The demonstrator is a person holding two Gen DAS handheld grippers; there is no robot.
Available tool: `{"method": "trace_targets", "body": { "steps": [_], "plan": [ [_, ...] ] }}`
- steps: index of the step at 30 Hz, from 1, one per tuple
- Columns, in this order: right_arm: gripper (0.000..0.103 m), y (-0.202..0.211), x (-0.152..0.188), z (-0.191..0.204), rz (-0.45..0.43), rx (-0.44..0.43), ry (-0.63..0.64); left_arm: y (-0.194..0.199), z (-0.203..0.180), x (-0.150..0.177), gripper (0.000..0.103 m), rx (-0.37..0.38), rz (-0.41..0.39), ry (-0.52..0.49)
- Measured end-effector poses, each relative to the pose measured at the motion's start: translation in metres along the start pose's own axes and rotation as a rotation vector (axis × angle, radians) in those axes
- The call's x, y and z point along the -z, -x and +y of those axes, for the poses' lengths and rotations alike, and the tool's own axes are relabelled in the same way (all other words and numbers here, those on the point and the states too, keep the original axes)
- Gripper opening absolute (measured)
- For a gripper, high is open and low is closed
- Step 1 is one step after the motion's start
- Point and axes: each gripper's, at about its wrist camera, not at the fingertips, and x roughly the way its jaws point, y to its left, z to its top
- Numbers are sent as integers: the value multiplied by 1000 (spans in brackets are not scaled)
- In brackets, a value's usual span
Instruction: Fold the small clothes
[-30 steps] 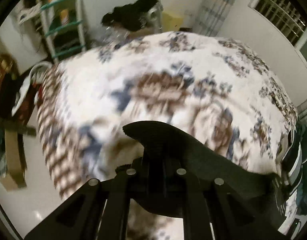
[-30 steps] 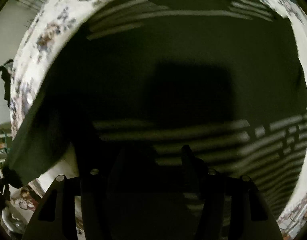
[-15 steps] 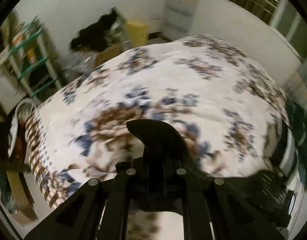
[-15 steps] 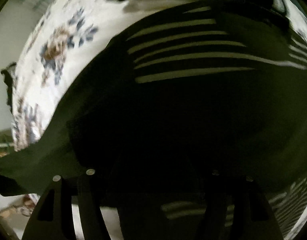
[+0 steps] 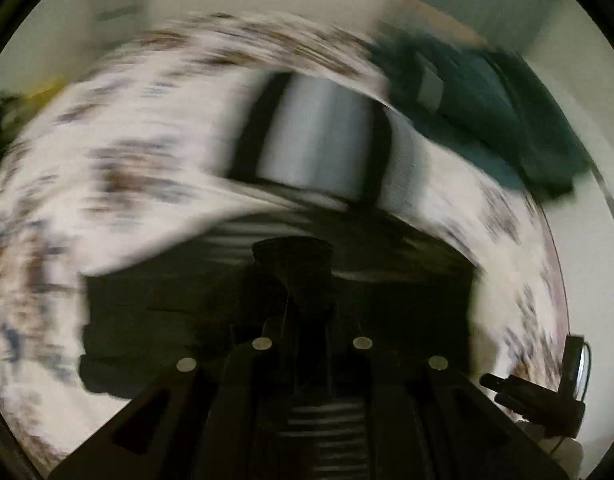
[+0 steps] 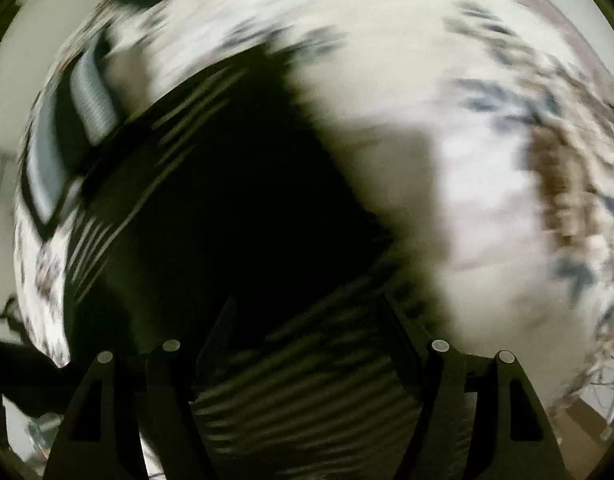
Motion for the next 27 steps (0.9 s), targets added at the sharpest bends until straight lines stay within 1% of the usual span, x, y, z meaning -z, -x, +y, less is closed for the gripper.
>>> {"method": "trace_targets", "body": {
  "steps": [2, 3, 5, 7, 8, 9, 10, 11, 12, 13, 14, 15, 17, 18, 19, 21, 22, 23, 24, 25, 27],
  "plan": [
    [73, 9, -15, -49, 8, 16, -29, -37, -71, 9, 7, 48, 59, -51],
    [73, 13, -20, -70, 27, 9, -47, -54, -98, 14, 7, 57, 81, -72],
    [73, 20, -28, -115, 71, -36, -91, -91, -150, 25, 8, 70, 146, -111],
    [73, 34, -35, -153, 84, -44, -107, -122, -183, 33, 11, 68, 206, -115],
    [73, 34, -36, -154, 84, -42, -107, -138, -198, 37, 12, 54, 236, -116],
    [73, 40, -40, -171, 85, -40, -105, -150, -209, 40, 12, 16, 250, -116],
    [73, 43, -41, -181, 87, -36, -101, -155, -213, 42, 14, -1, 241, -107],
    [73, 46, -44, -193, 93, -30, -94, -155, -218, 45, 26, -11, 227, -98],
    [73, 45, -48, -199, 96, -27, -88, -155, -219, 46, 34, -27, 219, -92],
    [73, 46, -52, -207, 100, -25, -79, -153, -219, 47, 58, -37, 210, -92],
    [73, 47, -58, -212, 105, -25, -67, -145, -217, 50, 83, -52, 183, -98],
    [73, 47, -63, -214, 113, -31, -54, -142, -215, 52, 89, -67, 165, -104],
    [73, 42, -72, -214, 137, -56, -31, -122, -202, 64, 90, -111, 96, -119],
    [73, 39, -78, -212, 151, -72, -21, -116, -192, 69, 90, -148, 60, -118],
    [73, 35, -86, -207, 168, -97, -4, -103, -172, 79, 90, -201, 22, -111],
    [73, 24, -103, -183, 183, -139, 33, -89, -138, 94, 90, -289, -5, -90],
    [73, 20, -112, -172, 188, -160, 65, -83, -115, 105, 90, -343, -4, -68],
    [73, 14, -122, -155, 189, -183, 97, -79, -91, 116, 90, -392, 14, -36],
    [73, 8, -132, -139, 187, -202, 125, -78, -72, 127, 90, -428, 42, -4],
    [73, -3, -146, -112, 181, -231, 172, -79, -50, 139, 90, -458, 82, 37],
    [73, -22, -166, -71, 172, -257, 246, -84, -11, 165, 90, -518, 159, 119]
  ]
}}
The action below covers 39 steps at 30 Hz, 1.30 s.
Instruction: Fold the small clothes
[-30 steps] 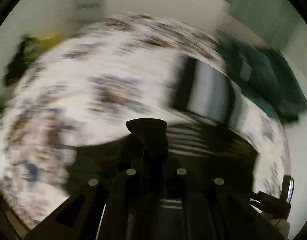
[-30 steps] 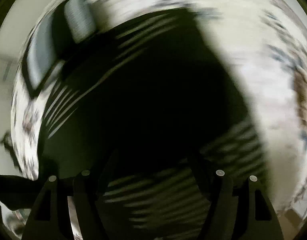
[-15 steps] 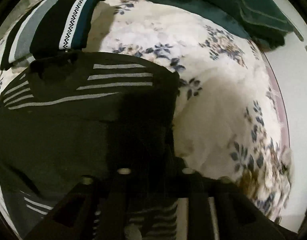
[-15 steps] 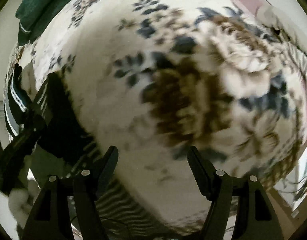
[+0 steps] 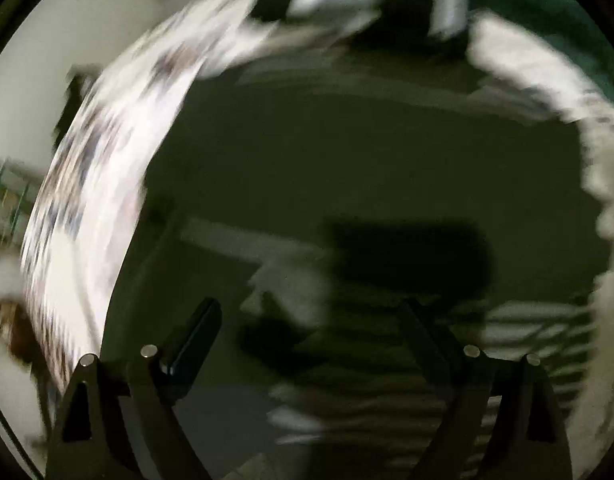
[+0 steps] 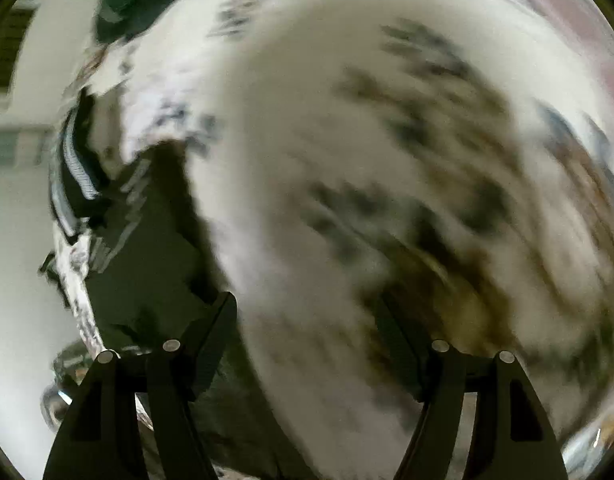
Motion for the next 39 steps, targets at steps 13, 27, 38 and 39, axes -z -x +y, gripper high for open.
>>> {"method": "trace_targets", "body": {
  "steps": [13, 27, 38, 39],
  "plan": [
    [6, -155, -120, 133, 200, -47, 95, -61, 35, 27, 103, 40, 25, 116],
    [49, -96, -120, 135, 123, 19, -27, -6, 41, 43, 103, 111, 43, 20],
    [56, 28, 41, 36, 216, 100, 13, 73, -6, 128, 103, 310, 56, -192],
    [56, 26, 52, 23, 229, 103, 9, 78, -19, 140, 103, 321, 67, -206]
  ]
}}
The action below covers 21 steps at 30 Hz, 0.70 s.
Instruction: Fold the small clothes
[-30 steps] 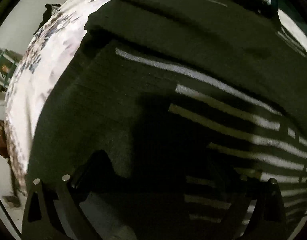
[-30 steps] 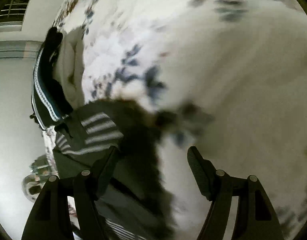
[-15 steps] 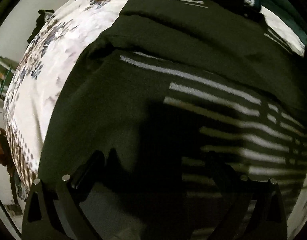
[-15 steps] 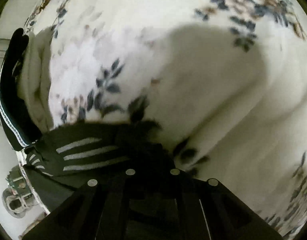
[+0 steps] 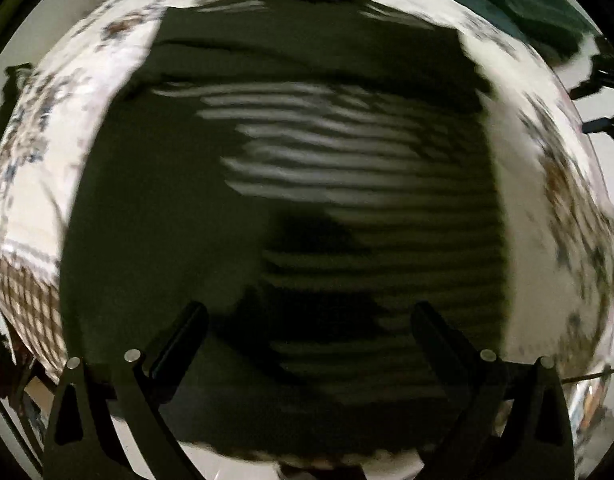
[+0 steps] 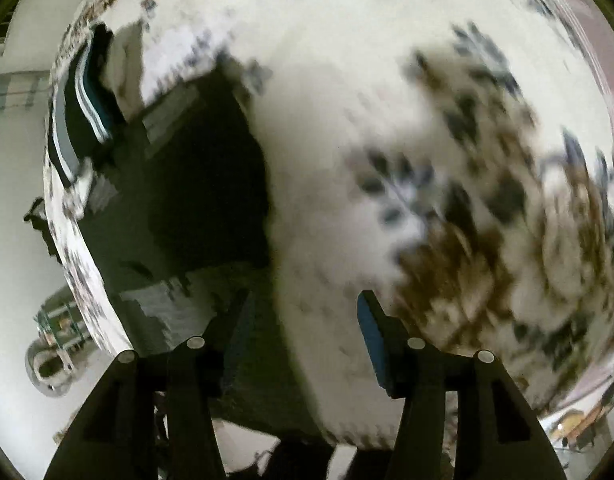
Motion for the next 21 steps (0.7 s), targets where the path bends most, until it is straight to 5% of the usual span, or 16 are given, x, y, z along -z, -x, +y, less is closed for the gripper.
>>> {"method": "trace_targets", "body": {
  "steps": [7, 9, 13, 17, 21],
  "plan": [
    [56, -46, 26, -66, 106, -62, -15, -42, -117, 59, 102, 56, 128, -85],
    [56, -50, 21, -73, 111, -69, 8, -56, -141, 64, 95, 50, 150, -104],
    [56, -49, -3, -73, 103, -93, 51, -82, -177, 70, 64, -84, 131, -116],
    [56, -43, -41, -60, 74, -157, 106, -74, -177, 65, 8, -145, 71, -16],
    [56, -45, -92, -38, 42, -248, 118, -43, -174, 68, 7, -142, 1, 27]
  ]
}}
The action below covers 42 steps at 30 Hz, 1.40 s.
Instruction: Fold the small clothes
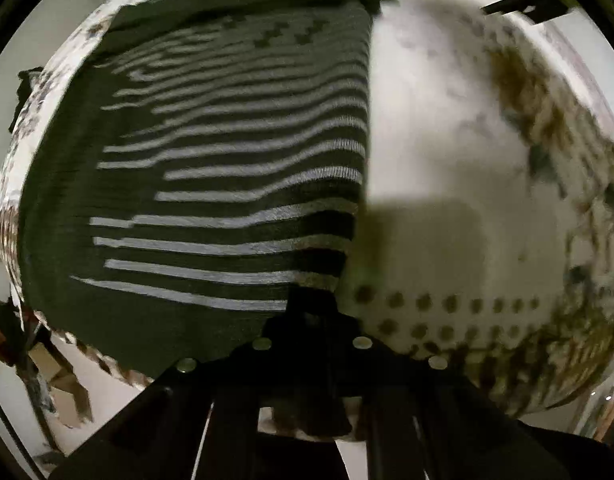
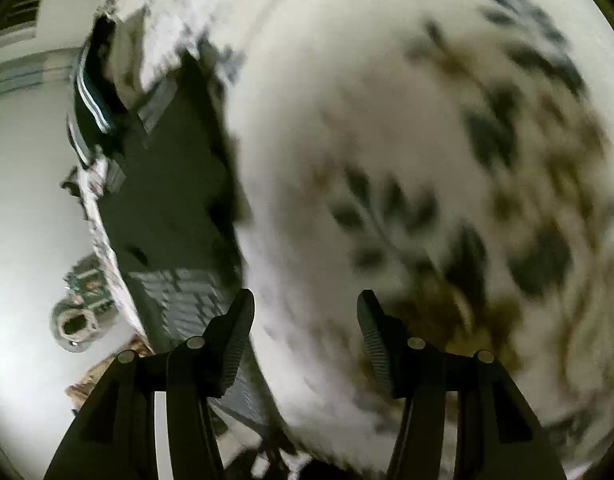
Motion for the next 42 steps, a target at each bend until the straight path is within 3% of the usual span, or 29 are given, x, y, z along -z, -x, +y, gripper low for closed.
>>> {"method": "trace_targets", "body": {
  "steps": [6, 11, 14, 15, 22, 30, 34, 38, 42],
  "plan": [
    [56, -28, -93, 39, -45, -141, 5, 38, 5, 0, 6, 8, -53, 1],
    [55, -68, -128, 61, -1, -176, 15, 54, 19, 0, 6, 20, -51, 27],
    [10, -84, -126, 76, 18, -105, 66, 59, 33, -9, 6, 32, -48, 49],
    [8, -81, -124, 82, -1, -74, 86, 60, 38, -12, 6, 38, -50, 60],
    [6, -52, -106, 164, -33, 181, 292, 88, 98, -15, 6, 141, -126, 179],
    [6, -48, -81, 324, -60, 339, 333, 105, 214, -6, 6, 268, -182, 401],
    [6, -96, -66, 423, -63, 436, 372, 104, 287, 1, 6, 321, -212, 534],
    [5, -178, -59, 516, -60, 564, 428, 87, 346, 10, 6, 374, -230, 641],
    [5, -258, -58, 570, -92, 687, 439, 62, 397, 13, 6, 404, -234, 720]
  ]
}}
